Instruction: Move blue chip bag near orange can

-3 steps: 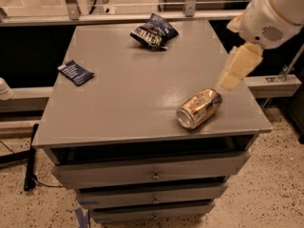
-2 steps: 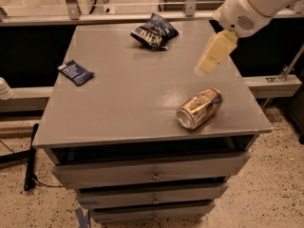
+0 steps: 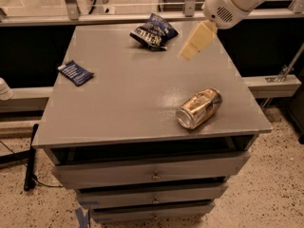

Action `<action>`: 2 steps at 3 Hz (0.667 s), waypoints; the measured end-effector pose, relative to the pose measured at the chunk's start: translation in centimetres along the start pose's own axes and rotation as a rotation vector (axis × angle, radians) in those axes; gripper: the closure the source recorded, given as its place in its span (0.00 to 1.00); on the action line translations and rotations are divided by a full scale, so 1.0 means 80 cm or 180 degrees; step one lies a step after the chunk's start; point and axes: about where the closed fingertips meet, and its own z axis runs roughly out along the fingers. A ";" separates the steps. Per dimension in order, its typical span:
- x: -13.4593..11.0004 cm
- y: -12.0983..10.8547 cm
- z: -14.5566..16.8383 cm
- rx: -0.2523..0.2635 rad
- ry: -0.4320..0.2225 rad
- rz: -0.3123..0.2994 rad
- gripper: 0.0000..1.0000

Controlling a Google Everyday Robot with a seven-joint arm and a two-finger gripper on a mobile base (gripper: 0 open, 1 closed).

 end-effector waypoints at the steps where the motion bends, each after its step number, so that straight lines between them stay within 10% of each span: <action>1: -0.011 -0.011 0.028 0.0097 -0.0132 0.0155 0.00; 2: -0.039 -0.051 0.110 0.0267 -0.0410 0.0517 0.00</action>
Offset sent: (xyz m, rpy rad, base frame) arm 0.1892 0.0770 -0.0646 0.3592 -0.1543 -0.2742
